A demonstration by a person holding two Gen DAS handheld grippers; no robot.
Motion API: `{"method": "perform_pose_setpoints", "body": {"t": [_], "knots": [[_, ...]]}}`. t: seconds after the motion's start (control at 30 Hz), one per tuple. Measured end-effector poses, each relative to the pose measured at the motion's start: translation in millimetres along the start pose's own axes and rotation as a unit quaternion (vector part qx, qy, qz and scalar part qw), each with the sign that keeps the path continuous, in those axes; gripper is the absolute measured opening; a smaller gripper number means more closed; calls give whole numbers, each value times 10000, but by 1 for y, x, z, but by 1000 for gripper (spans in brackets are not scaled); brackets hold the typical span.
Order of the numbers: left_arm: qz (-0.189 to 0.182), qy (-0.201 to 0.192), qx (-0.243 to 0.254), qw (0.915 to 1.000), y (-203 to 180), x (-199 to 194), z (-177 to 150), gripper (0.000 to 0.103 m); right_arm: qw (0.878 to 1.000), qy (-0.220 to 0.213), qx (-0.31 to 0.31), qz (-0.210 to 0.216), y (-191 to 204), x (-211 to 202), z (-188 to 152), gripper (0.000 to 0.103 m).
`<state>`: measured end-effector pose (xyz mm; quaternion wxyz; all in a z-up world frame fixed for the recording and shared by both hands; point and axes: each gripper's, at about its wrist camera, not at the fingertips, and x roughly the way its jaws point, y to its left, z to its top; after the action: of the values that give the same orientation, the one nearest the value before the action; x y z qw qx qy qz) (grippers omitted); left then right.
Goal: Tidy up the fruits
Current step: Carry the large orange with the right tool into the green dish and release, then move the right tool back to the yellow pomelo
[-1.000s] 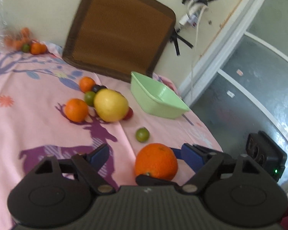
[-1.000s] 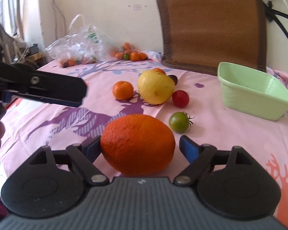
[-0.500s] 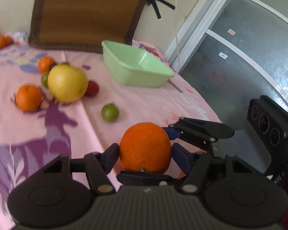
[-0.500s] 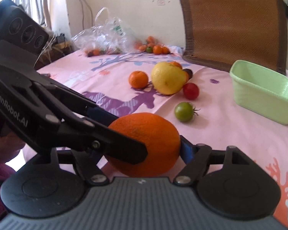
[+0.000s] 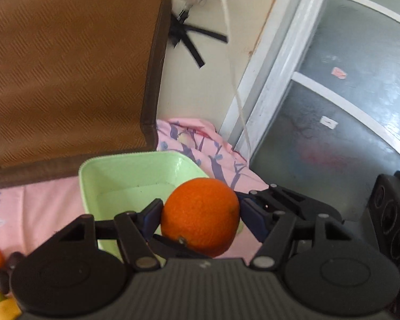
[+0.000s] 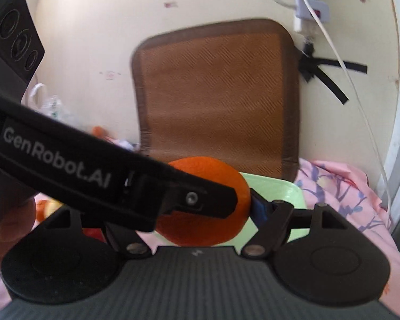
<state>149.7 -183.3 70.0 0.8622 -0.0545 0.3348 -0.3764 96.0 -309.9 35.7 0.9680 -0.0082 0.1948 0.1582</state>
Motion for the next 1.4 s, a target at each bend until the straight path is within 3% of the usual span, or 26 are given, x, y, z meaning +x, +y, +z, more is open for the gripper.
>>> {"method": "perform_pose_setpoints", "body": {"t": [0.3, 0.47, 0.57, 0.73, 0.93, 1.07, 1.27, 1.4], "knots": [[150, 292, -216, 9992, 14, 45, -4, 70, 9990, 406, 46, -206, -16, 29, -19, 80], [185, 172, -255, 9994, 12, 35, -3, 72, 9989, 128, -123, -442, -10, 21, -20, 84], [66, -108, -232, 9997, 9, 3, -5, 72, 9983, -58, -116, -566, -3, 5, -19, 83], [17, -733, -14, 9973, 14, -85, -30, 74, 9971, -551, 189, -493, 21, -43, -32, 83], [789, -1060, -36, 9912, 46, -170, -85, 75, 9978, -600, 288, -70, 80, -76, -60, 83], [1161, -915, -282, 9886, 68, -191, -124, 75, 9982, -490, 272, 228, 117, -80, -68, 82], [1656, -723, -411, 9827, 88, -194, -168, 75, 9986, -200, 74, 486, 139, -54, -49, 78], [1528, -863, -571, 9828, 99, -204, -176, 75, 9981, 9, -82, 611, 148, -31, -38, 78]]}}
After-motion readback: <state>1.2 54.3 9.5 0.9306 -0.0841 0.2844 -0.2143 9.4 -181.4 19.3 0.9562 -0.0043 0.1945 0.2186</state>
